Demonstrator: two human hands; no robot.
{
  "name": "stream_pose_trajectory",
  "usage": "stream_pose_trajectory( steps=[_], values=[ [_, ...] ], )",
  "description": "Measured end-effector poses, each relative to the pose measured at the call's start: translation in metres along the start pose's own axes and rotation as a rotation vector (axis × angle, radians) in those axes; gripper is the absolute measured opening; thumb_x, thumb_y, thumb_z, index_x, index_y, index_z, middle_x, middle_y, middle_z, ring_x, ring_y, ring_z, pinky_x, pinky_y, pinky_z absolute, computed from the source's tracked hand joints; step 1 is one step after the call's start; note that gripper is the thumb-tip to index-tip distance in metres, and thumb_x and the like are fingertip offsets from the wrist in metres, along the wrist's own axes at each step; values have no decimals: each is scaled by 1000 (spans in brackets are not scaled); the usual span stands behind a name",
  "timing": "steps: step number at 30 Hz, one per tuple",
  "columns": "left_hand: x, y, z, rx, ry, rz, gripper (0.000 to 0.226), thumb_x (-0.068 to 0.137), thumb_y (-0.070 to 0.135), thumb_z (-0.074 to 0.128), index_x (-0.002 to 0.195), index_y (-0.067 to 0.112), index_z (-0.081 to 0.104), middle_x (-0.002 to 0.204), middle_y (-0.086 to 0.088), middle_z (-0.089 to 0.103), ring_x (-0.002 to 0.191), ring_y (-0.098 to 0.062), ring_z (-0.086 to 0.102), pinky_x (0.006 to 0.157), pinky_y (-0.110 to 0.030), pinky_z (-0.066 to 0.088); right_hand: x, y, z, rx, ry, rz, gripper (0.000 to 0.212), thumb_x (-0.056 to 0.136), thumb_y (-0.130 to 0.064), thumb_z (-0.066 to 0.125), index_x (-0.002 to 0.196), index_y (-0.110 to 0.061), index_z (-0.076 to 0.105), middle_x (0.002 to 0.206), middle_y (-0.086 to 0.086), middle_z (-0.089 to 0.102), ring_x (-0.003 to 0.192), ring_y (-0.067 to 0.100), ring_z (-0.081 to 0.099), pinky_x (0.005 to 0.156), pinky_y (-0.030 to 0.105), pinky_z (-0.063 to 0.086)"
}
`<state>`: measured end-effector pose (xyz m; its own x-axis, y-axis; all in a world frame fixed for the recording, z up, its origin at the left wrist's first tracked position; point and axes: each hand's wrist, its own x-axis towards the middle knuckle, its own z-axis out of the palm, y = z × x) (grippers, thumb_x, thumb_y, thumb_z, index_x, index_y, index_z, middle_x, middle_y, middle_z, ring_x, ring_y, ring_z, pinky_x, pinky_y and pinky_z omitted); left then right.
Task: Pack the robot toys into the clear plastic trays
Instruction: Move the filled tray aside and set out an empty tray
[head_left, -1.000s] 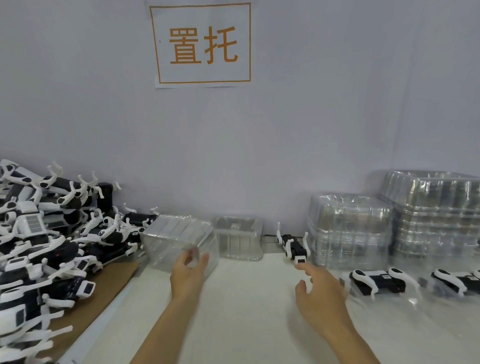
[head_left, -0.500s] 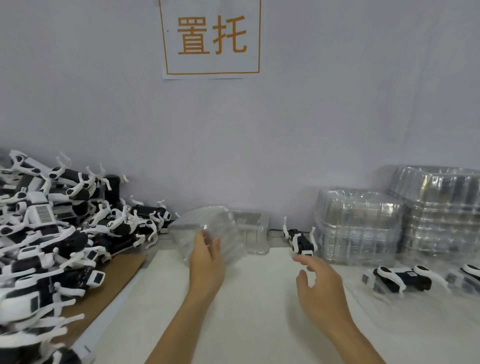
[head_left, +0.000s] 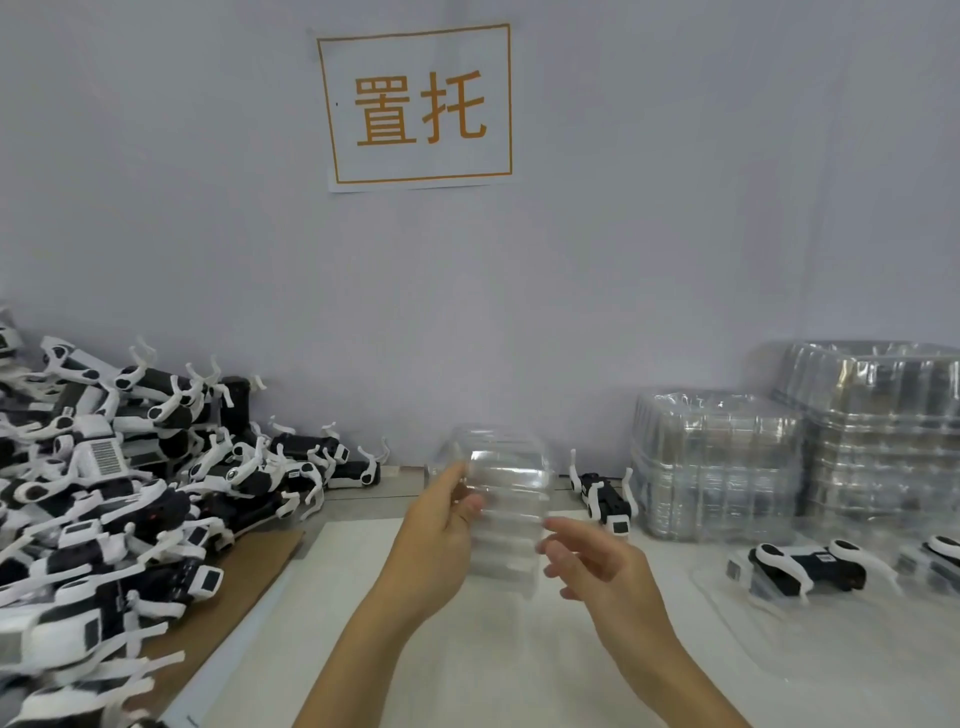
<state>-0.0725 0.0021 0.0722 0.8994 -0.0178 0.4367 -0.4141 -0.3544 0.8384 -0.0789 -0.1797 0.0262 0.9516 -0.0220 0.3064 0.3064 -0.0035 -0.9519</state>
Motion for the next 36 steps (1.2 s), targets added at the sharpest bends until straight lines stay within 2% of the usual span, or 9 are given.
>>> stream_pose_trajectory(
  steps=[3,6,7,10,14,20,29,32,36],
  values=[
    [-4,0,2,-26,-97,-62,30,106,9,40,103,29,64,94,8,71,91,-14,67,82,-25,53,-1,1,1,58,-20,43,14,91,-10,68,93,-19,78,83,5,75,71,16,68,65,23,54],
    [-5,-4,1,-70,-117,-151,25,106,20,44,122,29,61,115,4,68,114,-15,62,102,-33,48,-1,2,1,76,-22,55,16,90,-8,69,83,-17,80,79,9,75,65,13,65,65,23,53],
    [-6,-5,0,-107,-132,-173,25,105,24,46,124,32,60,119,4,67,116,-15,61,102,-35,48,0,2,1,89,-21,58,16,89,-8,70,82,-17,80,79,10,75,63,13,64,65,23,53],
    [-7,-2,3,-174,-185,-178,18,94,35,65,112,36,60,104,11,72,98,-6,70,77,-17,53,-1,2,4,114,-30,68,14,88,-8,71,80,-16,80,77,11,75,60,12,62,65,22,53],
    [-9,1,15,-42,-61,-100,55,69,35,89,111,32,53,93,27,70,82,4,68,61,-8,47,-3,0,9,87,-66,60,12,89,-16,72,81,-14,80,77,8,76,59,9,61,63,19,52],
    [-9,-4,13,2,-14,-73,57,65,36,90,108,31,53,90,22,71,80,1,69,63,-11,49,-4,1,11,86,-125,88,22,91,-1,63,76,-9,78,81,10,75,62,13,58,67,27,50],
    [-10,-4,13,4,-6,-76,53,68,35,87,109,35,53,92,26,69,82,5,66,63,-7,47,-6,3,17,139,-110,127,25,99,-11,57,84,-9,77,78,9,73,62,14,58,68,29,51],
    [-11,-3,14,25,4,-80,53,66,37,87,107,34,53,90,24,69,81,3,67,62,-9,48,-8,0,19,142,-79,108,21,98,-14,59,90,-14,78,74,10,72,59,14,57,68,26,53],
    [-10,-3,17,63,27,-81,62,55,37,90,103,40,50,89,22,70,81,2,67,63,-12,51,-11,-6,18,35,-100,2,22,97,0,55,96,-12,74,68,2,69,57,8,59,61,19,51]
  ],
)
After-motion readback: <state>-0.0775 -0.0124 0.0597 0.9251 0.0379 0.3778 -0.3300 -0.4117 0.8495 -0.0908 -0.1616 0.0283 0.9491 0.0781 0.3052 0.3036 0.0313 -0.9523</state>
